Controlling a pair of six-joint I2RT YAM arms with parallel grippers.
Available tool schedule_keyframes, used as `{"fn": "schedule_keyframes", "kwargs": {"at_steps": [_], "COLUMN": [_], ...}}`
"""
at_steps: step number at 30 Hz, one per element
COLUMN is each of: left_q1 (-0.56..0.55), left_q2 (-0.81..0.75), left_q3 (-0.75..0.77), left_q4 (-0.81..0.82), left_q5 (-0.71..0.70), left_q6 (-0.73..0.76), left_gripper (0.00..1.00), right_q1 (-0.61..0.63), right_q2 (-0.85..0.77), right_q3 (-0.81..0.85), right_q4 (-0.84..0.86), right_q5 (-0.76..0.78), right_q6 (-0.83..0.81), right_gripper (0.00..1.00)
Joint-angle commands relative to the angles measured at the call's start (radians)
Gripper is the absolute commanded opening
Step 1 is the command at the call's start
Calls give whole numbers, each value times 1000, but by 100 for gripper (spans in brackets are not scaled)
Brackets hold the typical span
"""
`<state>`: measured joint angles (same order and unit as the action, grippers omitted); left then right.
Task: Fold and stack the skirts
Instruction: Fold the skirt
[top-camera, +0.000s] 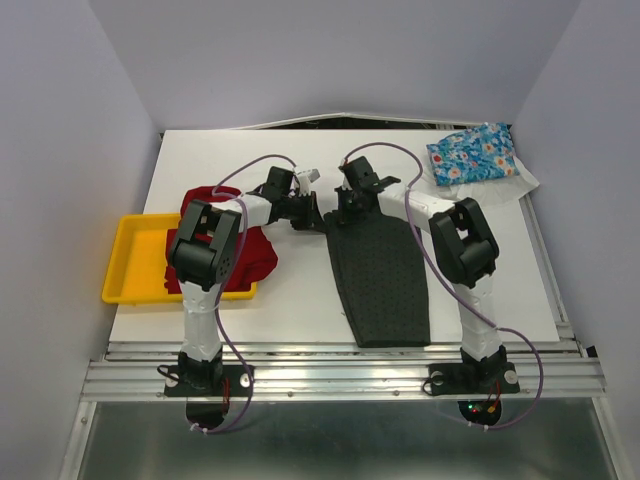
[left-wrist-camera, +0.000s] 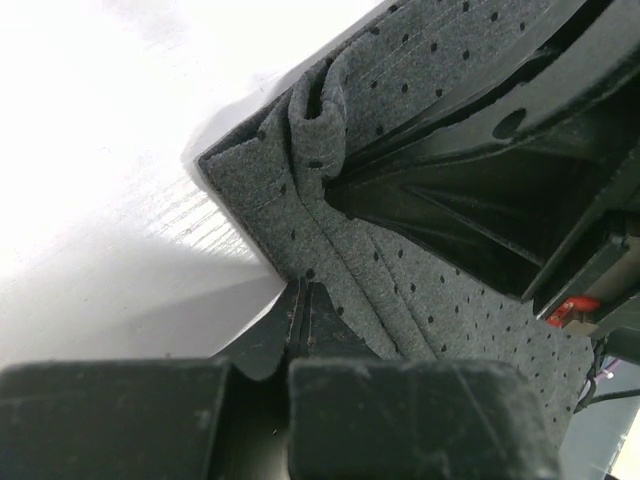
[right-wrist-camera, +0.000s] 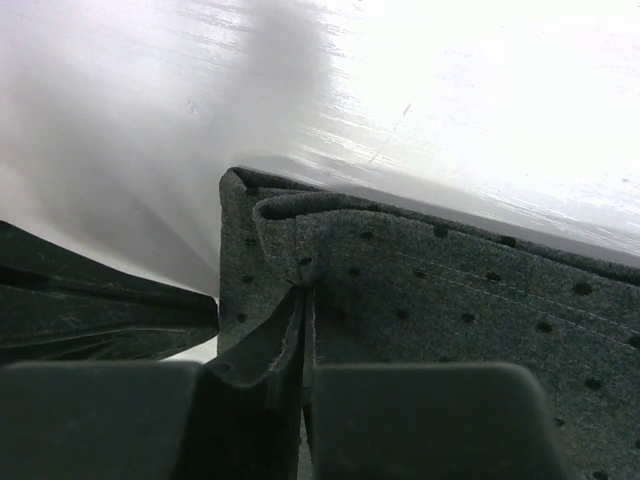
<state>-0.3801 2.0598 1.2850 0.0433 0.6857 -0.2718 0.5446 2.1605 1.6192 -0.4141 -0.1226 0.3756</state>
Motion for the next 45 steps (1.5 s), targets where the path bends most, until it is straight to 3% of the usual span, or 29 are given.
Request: {"fn": "schedule_keyframes", "kwargs": {"at_steps": [1, 9, 21, 29, 37, 45], "left_q1": [-6, -5, -5, -3, 6, 35], "left_q2": [9, 91, 82, 83, 48, -125], "left_q3": [14, 36, 33, 34, 19, -49], "left_q4": [33, 1, -10, -10, -10, -103], "left_q5": [26, 14, -23, -26, -26, -83], "left_q6": [-1, -18, -6, -4, 8, 81], "left_gripper": [0, 0, 0, 0, 1, 59], "right_q1": [9, 9, 9, 9, 0, -18], "right_q2": [16, -54, -108, -64, 12, 85], "right_q3": [59, 56, 51, 59, 82, 41], "right_q4": [-12, -8, 5, 12, 20, 89], "right_q5": [-6, -49, -106, -209, -184, -238], "right_q6": [-17, 14, 101, 158, 123, 100], "right_gripper": [1, 1, 1, 1, 1, 1]}}
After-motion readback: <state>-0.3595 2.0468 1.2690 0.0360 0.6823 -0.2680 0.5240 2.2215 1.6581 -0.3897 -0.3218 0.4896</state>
